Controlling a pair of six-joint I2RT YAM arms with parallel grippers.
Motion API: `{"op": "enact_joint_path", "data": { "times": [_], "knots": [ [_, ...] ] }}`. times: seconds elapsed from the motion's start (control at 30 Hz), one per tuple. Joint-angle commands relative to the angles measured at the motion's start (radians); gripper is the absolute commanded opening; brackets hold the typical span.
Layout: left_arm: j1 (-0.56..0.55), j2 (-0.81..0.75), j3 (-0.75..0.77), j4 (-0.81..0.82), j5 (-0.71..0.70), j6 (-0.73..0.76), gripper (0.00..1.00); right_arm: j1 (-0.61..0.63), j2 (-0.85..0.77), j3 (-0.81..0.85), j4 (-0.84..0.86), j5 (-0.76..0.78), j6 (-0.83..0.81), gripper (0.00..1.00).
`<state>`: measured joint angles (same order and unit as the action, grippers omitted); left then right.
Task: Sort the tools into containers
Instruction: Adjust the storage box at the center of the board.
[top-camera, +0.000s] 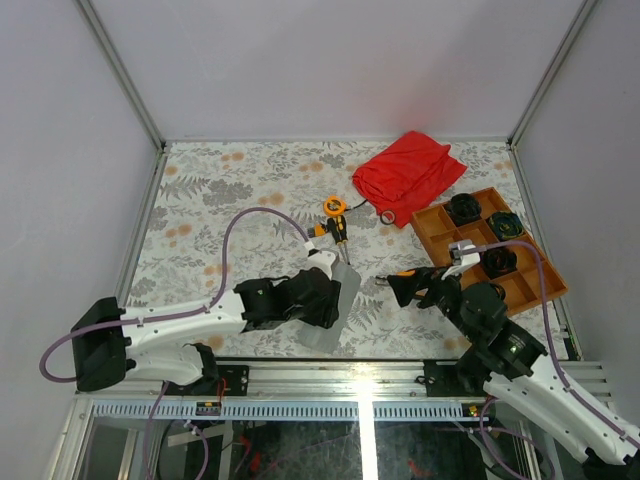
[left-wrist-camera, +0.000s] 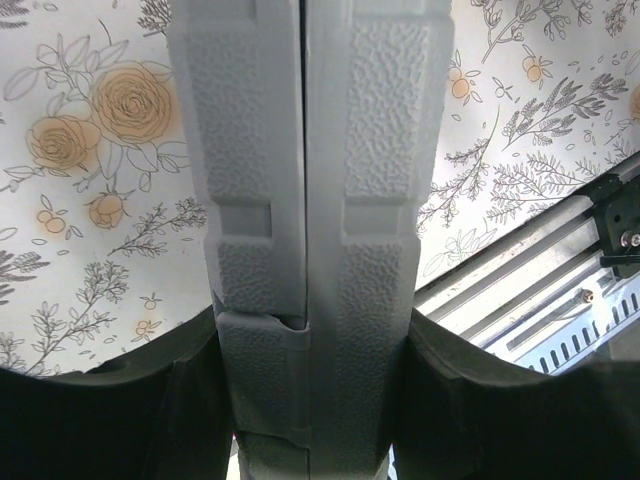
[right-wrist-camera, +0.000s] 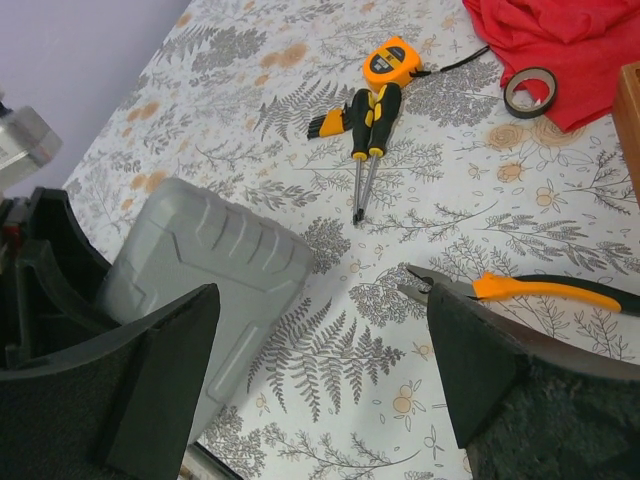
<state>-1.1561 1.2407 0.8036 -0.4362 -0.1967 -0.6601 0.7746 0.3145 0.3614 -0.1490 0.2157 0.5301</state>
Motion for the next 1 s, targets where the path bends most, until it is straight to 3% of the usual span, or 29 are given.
{"op": "enact_joint_path", "data": {
  "times": [0.0,0.2,0.5,0.97],
  "knots": [
    [-0.006,-0.033,0.052,-0.022,-0.053,0.071,0.00,-0.004,0.016,0.016,0.038,-0.061,-0.095,0.90],
    [-0.006,-0.075,0.061,-0.024,-0.042,0.116,0.00,-0.004,0.078,0.042,0.064,-0.112,-0.149,0.91],
    [-0.005,-0.113,0.099,-0.038,0.027,0.247,0.00,-0.004,0.101,-0.009,0.314,-0.390,-0.337,0.91],
    [-0.005,-0.235,0.088,-0.021,0.107,0.520,0.00,-0.004,0.309,0.198,0.227,-0.875,-0.683,0.90]
  ]
}}
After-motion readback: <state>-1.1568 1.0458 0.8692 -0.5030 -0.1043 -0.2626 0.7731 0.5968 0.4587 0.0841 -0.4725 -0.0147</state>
